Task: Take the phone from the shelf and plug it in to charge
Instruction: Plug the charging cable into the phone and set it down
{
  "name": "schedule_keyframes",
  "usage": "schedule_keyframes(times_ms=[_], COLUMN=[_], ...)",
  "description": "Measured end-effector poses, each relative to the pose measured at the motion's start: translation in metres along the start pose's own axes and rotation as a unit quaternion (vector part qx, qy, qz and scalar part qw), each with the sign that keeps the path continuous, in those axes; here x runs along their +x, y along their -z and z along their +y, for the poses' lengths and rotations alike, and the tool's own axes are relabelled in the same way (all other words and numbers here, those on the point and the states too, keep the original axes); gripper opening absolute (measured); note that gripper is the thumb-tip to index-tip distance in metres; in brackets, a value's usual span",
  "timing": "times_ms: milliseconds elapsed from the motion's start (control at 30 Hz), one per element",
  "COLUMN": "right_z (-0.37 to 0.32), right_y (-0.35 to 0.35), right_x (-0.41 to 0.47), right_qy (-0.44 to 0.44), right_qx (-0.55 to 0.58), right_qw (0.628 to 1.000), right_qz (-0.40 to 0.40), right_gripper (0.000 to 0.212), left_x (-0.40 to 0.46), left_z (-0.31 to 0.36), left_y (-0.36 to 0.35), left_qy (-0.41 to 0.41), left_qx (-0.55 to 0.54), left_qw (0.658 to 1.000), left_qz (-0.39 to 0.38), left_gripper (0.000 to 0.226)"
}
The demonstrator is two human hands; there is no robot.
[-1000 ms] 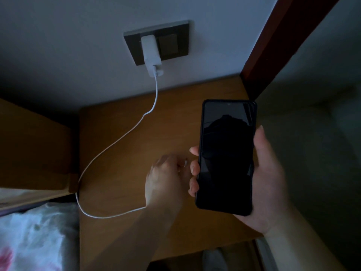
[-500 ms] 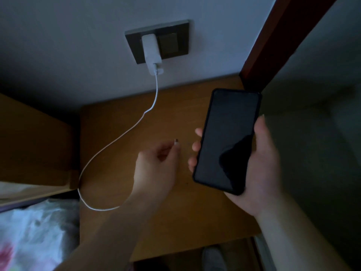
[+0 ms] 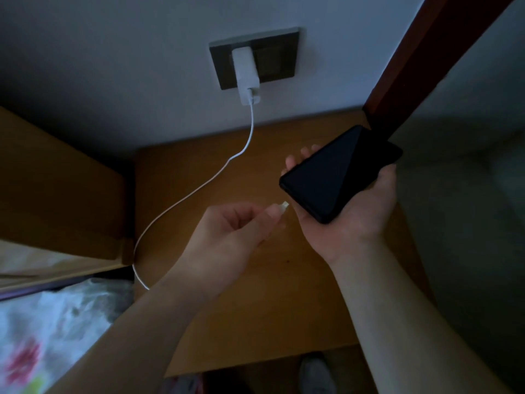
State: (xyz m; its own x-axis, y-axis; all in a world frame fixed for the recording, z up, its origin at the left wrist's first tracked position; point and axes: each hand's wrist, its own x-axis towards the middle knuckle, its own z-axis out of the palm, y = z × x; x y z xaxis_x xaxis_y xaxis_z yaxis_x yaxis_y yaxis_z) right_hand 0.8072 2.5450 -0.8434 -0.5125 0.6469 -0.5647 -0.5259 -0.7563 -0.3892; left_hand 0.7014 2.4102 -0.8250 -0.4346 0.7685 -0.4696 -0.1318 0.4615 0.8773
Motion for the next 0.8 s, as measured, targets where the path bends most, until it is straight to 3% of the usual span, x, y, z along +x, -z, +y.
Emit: schedule_keyframes(times_ms=[267,800], right_z=[0.013,0.014], right_y=[-0.003,-0.002], right_x=[-0.002,-0.009], right_qy=[-0.006,-0.02], right_qx=[0.003,-0.028], right_qw=[1.0,0.998], right_qz=[-0.014,-0.044], right_gripper=[0.089,0.092], left_x=[-0.006,-0.009], left_z=[0.001,0.0], left_y=[0.004,-0.003], left_qy=[-0.01,-0.025], left_qx=[0.007,0.005], left_qw=[1.0,1.0], left_qz=[-0.001,-0.006], left_gripper=[0.033,0.035])
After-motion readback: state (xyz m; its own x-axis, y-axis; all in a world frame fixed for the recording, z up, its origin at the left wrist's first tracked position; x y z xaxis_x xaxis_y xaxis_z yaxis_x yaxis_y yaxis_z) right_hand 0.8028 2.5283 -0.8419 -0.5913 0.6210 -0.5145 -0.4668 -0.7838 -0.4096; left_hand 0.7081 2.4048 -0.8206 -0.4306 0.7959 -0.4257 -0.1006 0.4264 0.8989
